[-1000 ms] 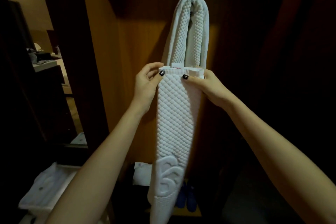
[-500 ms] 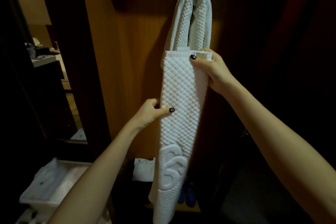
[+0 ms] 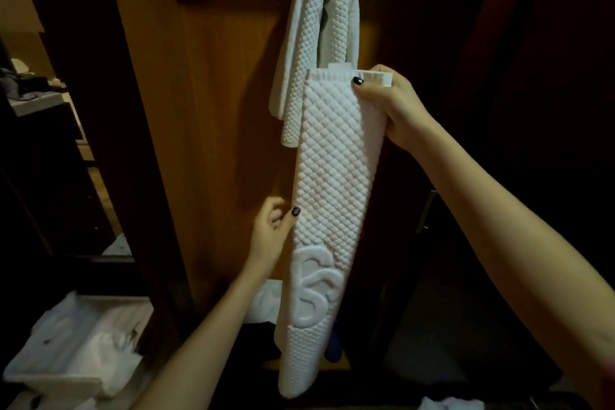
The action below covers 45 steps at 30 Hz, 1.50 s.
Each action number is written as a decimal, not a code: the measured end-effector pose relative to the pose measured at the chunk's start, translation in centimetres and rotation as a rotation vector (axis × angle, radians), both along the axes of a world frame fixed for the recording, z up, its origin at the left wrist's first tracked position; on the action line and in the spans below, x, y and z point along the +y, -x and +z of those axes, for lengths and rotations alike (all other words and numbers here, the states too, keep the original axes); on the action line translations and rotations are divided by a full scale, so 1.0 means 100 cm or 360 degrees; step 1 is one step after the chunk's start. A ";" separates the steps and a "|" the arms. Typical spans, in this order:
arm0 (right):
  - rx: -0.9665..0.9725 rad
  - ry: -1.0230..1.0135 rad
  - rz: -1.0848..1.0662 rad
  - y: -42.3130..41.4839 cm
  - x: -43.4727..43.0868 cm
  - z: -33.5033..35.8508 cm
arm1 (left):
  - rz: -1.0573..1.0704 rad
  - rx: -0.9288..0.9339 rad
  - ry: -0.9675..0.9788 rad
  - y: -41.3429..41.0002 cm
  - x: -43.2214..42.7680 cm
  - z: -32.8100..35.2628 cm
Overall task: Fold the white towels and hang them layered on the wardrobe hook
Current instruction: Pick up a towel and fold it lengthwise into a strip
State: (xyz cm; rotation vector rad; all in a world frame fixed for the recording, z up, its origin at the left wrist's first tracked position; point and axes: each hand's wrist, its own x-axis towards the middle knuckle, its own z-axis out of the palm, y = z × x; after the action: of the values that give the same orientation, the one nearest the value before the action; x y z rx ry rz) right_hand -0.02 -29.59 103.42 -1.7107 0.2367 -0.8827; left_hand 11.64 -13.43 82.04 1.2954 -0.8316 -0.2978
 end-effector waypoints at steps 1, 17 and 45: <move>0.0000 -0.0013 0.0022 0.003 -0.002 0.001 | 0.0036 0.0041 0.0051 0.007 0.001 -0.003; 0.0033 -0.0107 0.0102 0.027 -0.026 -0.001 | -0.0135 -0.0119 -0.0089 0.026 0.006 0.018; -0.0007 -0.0215 -0.0199 0.016 -0.019 0.011 | -0.0505 0.0246 0.0007 0.028 -0.002 0.027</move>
State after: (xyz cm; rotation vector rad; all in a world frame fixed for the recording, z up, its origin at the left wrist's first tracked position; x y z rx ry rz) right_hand -1.60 -31.47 104.51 -1.5814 0.3953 -0.9406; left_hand 8.83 -13.63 84.74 1.1183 -0.9035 -0.6396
